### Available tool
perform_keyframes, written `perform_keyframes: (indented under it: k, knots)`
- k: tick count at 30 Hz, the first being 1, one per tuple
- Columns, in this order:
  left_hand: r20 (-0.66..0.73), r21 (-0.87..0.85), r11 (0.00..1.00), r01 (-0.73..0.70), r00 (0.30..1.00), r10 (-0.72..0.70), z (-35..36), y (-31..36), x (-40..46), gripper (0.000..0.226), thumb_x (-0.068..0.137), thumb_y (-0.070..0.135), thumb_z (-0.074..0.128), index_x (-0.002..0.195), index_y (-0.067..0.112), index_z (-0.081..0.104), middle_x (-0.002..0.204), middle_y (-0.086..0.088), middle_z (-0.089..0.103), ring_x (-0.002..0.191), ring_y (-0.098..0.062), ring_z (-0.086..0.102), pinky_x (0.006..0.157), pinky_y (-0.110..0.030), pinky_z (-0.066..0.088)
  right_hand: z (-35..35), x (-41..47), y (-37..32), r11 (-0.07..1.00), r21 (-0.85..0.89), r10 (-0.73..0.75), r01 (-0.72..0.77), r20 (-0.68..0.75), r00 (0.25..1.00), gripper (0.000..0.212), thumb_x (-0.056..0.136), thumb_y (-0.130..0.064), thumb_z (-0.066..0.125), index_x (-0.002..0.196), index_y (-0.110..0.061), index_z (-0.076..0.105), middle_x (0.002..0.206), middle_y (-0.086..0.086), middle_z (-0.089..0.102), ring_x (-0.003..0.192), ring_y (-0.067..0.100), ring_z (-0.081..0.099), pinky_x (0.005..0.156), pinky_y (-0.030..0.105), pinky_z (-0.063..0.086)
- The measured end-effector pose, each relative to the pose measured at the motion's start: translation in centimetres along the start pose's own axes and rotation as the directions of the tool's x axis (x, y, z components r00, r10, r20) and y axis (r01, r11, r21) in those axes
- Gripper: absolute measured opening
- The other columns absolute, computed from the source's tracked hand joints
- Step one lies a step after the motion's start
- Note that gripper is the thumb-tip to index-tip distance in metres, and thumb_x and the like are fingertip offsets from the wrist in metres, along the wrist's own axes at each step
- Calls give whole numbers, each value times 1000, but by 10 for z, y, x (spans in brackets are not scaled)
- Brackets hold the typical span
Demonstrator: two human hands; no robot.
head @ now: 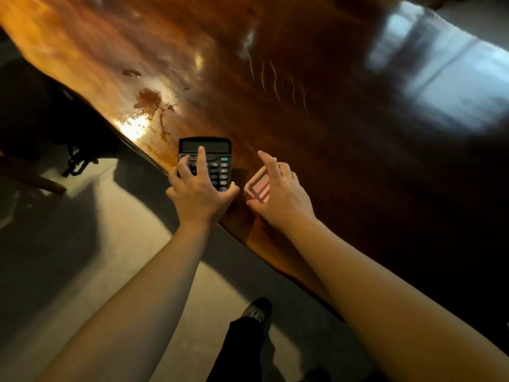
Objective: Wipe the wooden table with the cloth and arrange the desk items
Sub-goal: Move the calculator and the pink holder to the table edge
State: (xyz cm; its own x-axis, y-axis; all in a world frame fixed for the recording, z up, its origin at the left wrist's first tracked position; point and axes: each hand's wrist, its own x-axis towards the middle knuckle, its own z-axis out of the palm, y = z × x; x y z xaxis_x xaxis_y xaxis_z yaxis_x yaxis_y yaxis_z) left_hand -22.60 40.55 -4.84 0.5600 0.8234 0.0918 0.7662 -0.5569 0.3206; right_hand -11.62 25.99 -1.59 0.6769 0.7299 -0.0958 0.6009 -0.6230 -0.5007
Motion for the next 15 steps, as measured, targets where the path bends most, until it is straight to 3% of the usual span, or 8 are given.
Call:
perform_keyframes:
  k: [5, 15]
  knots:
    - [31, 8, 1000, -16, 999, 16, 17, -4, 2, 104, 72, 82, 54, 153, 23, 27, 143, -20, 40, 126, -46, 42, 85, -61, 45, 15, 5, -5, 1000, -20, 13, -13, -24, 1000, 116, 75, -42, 84, 154, -47, 0, 142, 7, 45, 122, 29, 49, 90, 47, 51]
    - [77, 22, 998, -62, 995, 60, 25, -8, 1, 95, 80, 79, 48, 151, 19, 28, 147, -20, 37, 132, -45, 37, 88, -63, 43, -4, 0, 5, 997, 59, 53, -56, 49, 997, 125, 74, -52, 84, 152, -50, -14, 156, 3, 31, 138, 30, 37, 103, 54, 43]
